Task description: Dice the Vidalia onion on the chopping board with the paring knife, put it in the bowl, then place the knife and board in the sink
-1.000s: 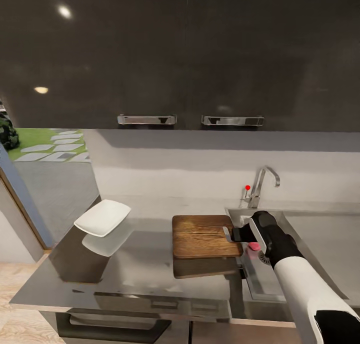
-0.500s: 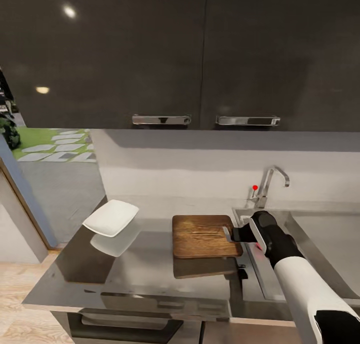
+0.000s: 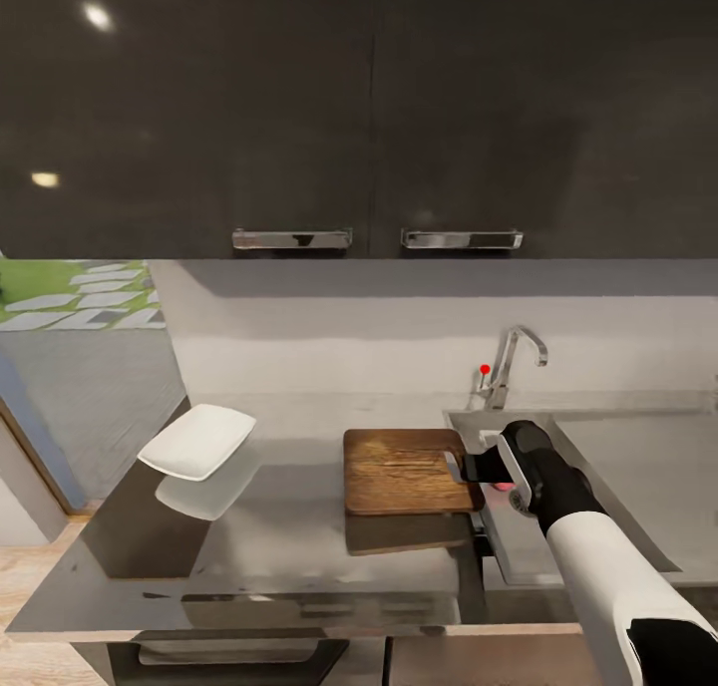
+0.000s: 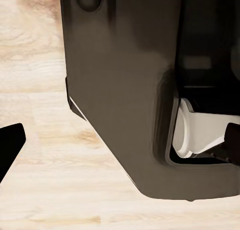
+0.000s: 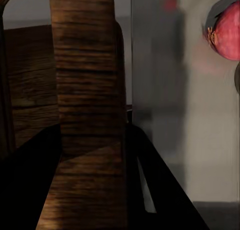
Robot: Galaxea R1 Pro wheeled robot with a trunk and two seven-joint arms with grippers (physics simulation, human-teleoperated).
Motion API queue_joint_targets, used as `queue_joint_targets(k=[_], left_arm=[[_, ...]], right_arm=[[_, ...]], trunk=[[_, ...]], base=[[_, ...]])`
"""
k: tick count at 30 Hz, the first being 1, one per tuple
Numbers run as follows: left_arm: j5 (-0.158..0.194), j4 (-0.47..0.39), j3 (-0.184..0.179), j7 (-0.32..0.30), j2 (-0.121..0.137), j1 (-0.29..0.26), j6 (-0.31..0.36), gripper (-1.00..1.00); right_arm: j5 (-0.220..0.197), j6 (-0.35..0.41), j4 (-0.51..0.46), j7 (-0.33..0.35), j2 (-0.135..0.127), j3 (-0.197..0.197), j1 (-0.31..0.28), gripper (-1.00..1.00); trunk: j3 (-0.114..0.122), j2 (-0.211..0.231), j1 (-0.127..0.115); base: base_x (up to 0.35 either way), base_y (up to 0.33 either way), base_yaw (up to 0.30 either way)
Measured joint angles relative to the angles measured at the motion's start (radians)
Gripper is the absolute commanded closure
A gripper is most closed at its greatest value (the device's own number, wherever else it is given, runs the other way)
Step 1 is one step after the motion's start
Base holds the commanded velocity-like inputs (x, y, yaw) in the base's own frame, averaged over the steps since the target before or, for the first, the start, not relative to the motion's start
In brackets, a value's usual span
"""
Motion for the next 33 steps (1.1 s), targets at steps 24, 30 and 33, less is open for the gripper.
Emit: queue_joint_targets(k=[24,30,33], left_arm=[[0.0,0.0,0.0,0.0,0.0,0.0,0.0,-1.0],[0.0,0.0,0.0,0.0,0.0,0.0,0.0,-1.0],[0.0,0.0,0.0,0.0,0.0,0.0,0.0,-1.0]], right_arm=[[-0.002,0.0,0.001,0.0,0.0,0.0,0.0,1.0],[-0.002,0.0,0.001,0.0,0.0,0.0,0.0,1.0],[-0.002,0.0,0.001,0.0,0.0,0.0,0.0,1.0]], trunk=[[-0.002,0.0,0.0],[-0.01,0.0,0.0],[-0.015,0.0,0.0]], base=[[0.0,0.06,-0.002],[0.0,0.0,0.0],[0.0,0.0,0.0]])
